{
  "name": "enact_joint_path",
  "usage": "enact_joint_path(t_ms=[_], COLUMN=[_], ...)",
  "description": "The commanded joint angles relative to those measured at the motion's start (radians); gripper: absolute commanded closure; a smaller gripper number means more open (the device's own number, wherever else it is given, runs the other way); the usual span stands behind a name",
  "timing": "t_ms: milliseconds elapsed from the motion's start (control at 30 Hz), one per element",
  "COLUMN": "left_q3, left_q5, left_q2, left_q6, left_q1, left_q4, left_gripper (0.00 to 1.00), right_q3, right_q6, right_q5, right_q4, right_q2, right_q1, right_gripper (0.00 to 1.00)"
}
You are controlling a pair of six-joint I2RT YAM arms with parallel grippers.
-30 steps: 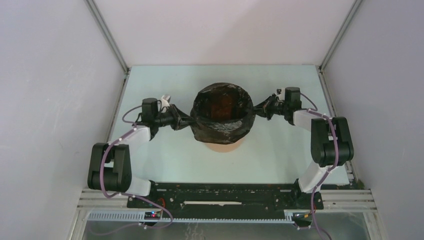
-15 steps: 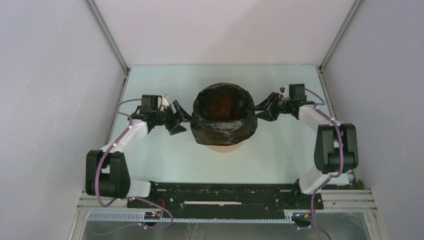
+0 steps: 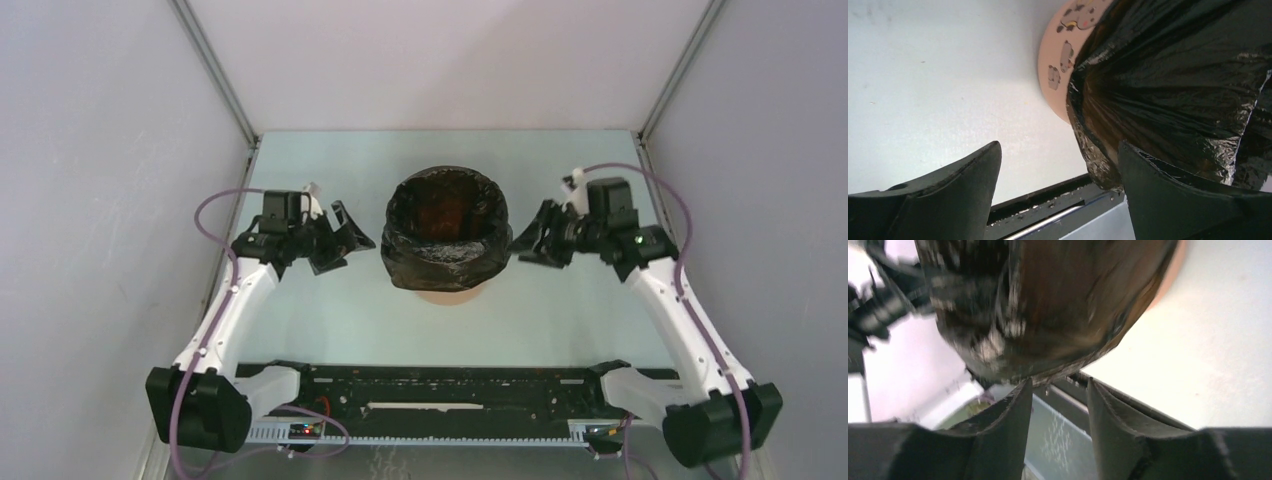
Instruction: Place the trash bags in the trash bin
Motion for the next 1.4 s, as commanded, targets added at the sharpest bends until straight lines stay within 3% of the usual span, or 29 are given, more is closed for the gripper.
enact_joint_path(t_ms=[0,100,300,433,533,633,833,967,1033,1133,1367], left_q3=[0.007,-0.032,-0.063,-0.045,0.006,0.062,0.186,0.365,0.491,0.689,0.932], left_q5=[0.062,0.104,0.169,0.135,0.095,0.003,-0.296,-0.299,-0.289,-0.381,-0.493], left_q2=[0.012,0.016,0.119,0.167,0.193,0.156,-0.049,-0.098,-0.06,0.066,0.437], left_q6=[-0.043,-0.109,-0.186,-0.174,-0.116,-0.04,0.022,0.018,0.056,0.129,0.23], left_q1=[-0.051,-0.067,-0.11,-0.119,-0.119,-0.115,-0.109,-0.124,-0.189,-0.348,-0.512], left_q4=[0.038,0.126,0.271,0.3,0.229,0.095,-0.198,-0.18,-0.132,-0.135,-0.199], left_gripper=[0.1,0.12,0.16,0.18,0.18,0.15,0.03,0.03,0.05,0.09,0.35], right_q3=[-0.124,-0.187,-0.372,-0.373,-0.38,-0.377,-0.304,-0.237,-0.226,-0.226,-0.217], right_q6=[0.085,0.13,0.326,0.357,0.363,0.318,0.175,0.139,0.138,0.133,0.146], right_q5=[0.025,0.052,0.031,0.079,0.119,0.169,0.203,0.185,0.165,0.155,0.127], right_q4=[0.085,0.174,0.665,0.784,0.783,0.667,0.33,0.221,0.196,0.176,0.142], right_q2=[-0.09,-0.105,-0.05,0.063,0.129,0.077,-0.133,-0.179,-0.188,-0.207,-0.274], right_q1=[0.124,0.131,0.157,0.199,0.205,0.203,0.153,0.129,0.106,0.067,0.022], right_gripper=[0.53,0.67,0.68,0.67,0.66,0.64,0.45,0.36,0.36,0.36,0.36])
